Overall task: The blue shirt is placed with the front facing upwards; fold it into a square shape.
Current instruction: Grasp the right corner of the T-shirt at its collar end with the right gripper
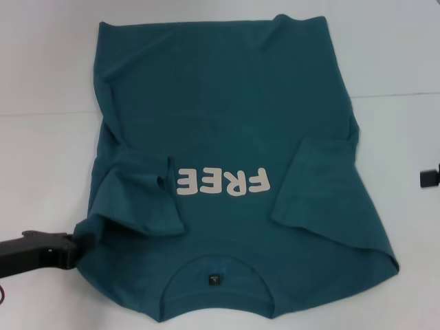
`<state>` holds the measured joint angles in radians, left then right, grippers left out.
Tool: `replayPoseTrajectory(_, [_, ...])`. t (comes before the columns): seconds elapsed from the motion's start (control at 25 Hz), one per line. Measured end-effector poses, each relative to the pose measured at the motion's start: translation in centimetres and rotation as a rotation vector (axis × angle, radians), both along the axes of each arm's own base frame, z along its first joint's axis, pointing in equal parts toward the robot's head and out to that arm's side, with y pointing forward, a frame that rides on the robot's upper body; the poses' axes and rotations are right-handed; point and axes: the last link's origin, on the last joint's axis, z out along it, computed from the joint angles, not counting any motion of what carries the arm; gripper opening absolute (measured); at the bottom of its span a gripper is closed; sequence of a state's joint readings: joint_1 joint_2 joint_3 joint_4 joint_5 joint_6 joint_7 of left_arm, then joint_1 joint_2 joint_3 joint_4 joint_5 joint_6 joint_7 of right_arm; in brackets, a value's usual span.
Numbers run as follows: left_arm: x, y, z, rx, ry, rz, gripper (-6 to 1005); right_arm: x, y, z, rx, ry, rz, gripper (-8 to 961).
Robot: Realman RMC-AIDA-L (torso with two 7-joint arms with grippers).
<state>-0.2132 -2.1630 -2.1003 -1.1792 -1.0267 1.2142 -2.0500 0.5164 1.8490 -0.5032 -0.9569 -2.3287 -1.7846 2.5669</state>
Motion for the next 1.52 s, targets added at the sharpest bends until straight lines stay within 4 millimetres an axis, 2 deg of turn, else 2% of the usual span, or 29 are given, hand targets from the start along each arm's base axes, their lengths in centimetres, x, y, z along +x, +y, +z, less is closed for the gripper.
replayPoseTrajectory(0.48, [0.9,0.4,0.2,0.005,-0.007,-0.033,19,2.1,-1.2,-2.7,-0.091,-0.103,-0.064,870])
replayPoseTrajectory(0.76, [1.2,0.7,0.1,0.004,-0.011,-0.042,20,3.1,-1.4,-5.1,-0.118,-0.106,-0.074,870])
replayPoseTrajectory(1.52, [1.4,0.9,0.1,0.012,-0.020,-0.043,24,3.0,-0.5,-7.8,-0.129,-0.141,-0.059,871])
